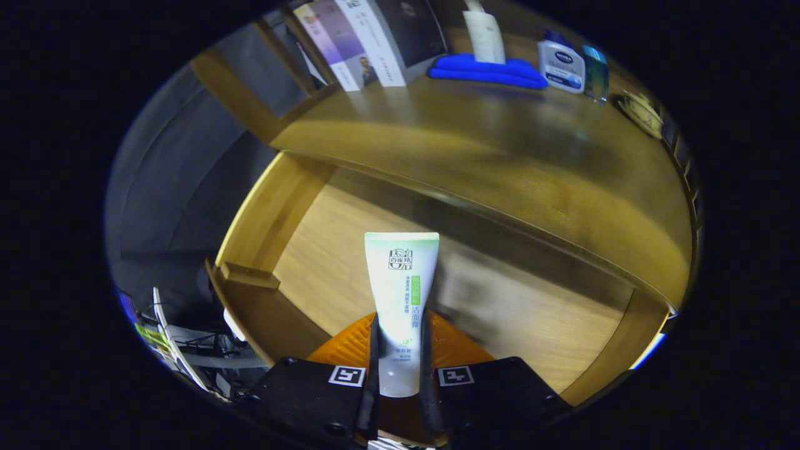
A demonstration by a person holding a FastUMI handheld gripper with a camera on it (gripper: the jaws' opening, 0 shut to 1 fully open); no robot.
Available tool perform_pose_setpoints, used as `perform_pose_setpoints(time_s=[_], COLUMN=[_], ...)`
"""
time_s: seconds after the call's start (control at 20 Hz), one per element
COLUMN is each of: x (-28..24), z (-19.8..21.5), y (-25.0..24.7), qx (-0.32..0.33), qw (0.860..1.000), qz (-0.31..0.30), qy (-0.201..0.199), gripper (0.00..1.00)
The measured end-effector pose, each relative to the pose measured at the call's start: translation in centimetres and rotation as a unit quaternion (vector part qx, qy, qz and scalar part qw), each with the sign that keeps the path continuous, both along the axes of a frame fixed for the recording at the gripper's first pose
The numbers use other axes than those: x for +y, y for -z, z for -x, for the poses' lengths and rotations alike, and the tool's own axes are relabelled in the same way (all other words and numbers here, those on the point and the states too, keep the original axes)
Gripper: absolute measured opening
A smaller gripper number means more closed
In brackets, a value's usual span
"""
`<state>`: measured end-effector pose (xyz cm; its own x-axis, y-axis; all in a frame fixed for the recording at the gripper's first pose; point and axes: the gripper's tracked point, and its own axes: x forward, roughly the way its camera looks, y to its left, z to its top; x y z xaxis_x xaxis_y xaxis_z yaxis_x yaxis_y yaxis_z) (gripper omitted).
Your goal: Pull open the drawer, take out the items inside it, and place them on the countertop above the cabinet.
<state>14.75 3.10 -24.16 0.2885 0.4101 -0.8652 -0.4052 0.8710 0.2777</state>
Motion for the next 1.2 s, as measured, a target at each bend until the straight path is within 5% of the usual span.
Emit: perform_pose_setpoints(time_s=[0.4, 0.75, 1.2], x=[-0.5, -3.3, -6.8], z=[-5.2, -11.0, -18.1], y=[-3.2, -8.5, -6.0], qx=[-0.113, -0.141, -0.122], qw=[0.992, 0.97, 0.941], qz=[-0.047, -0.122, -0.121], qy=[0.029, 0.156, 0.29], gripper=[0.28, 0.28, 0.3])
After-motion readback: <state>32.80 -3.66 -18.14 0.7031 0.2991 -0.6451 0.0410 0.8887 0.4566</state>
